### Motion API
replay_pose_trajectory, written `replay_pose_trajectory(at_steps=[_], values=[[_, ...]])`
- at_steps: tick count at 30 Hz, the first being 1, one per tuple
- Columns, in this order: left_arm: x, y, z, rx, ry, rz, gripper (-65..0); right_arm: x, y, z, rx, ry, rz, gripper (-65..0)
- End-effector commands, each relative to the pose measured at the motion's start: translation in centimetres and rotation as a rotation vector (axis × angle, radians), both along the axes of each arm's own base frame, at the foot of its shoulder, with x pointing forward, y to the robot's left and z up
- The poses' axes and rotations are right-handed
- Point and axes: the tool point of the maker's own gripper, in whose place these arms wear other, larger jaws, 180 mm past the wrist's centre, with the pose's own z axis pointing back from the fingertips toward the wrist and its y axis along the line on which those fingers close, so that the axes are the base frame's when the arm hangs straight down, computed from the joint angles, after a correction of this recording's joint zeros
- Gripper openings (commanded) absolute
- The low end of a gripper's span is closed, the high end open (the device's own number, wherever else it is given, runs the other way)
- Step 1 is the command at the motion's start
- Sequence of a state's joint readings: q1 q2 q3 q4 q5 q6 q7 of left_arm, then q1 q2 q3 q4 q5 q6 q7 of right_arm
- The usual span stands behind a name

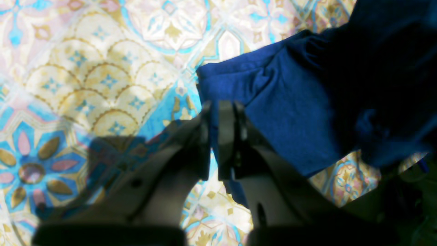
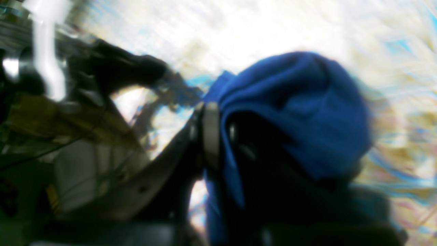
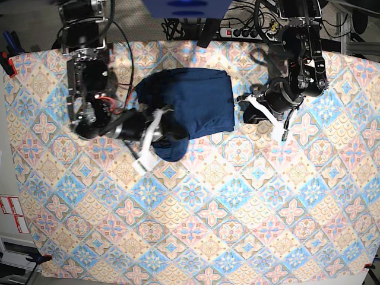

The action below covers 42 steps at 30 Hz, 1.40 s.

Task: Fold the T-shirt properly
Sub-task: 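Fold the collar end over toward the left gripper with the right gripper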

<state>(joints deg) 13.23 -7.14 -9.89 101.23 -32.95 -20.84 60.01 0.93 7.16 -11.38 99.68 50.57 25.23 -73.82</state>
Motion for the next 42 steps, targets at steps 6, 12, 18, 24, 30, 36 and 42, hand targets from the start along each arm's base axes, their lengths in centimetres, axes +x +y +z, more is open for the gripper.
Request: replay_pose_trajectory(at_steps=[6,12,18,24,30,36,42], values=[[0.8,-0.1,1.1,-0.011,-0.044,0.001,-62.5,0.5,2.4,1.9,0.057,-0.046,0.049,-64.2],[0.7,0.4,1.1,-0.006,-0.042,0.005,-62.5,1.3,2.5,-0.7,0.044,0.04,0.044,-53.6],[0.6,0.5,1.1,0.0,-0.042,0.004,-62.5,0.2,3.9,-2.1,0.023,0.083,0.108,-38.1],[0.7,0.5,1.1,-0.003,-0.042,0.004,-62.5,1.4,2.6,-1.8,0.013,0.061,0.074,-37.5],[0.9,0.1,2.0,-0.003,-0.069,-0.009,-62.5,4.2,-5.2,-2.0,-0.059,0.041,-0.102,-37.6],[1.3,-0.2,3.5,0.009,-0.113,-0.023,-62.5,2.7,-8.9,-5.1,-0.228,0.075,-0.125,-50.1],[1.5,0.1,3.5,0.015,-0.119,-0.013,-62.5,-1.0,-5.7,-7.4,-0.261,0.129,0.014,-56.3]])
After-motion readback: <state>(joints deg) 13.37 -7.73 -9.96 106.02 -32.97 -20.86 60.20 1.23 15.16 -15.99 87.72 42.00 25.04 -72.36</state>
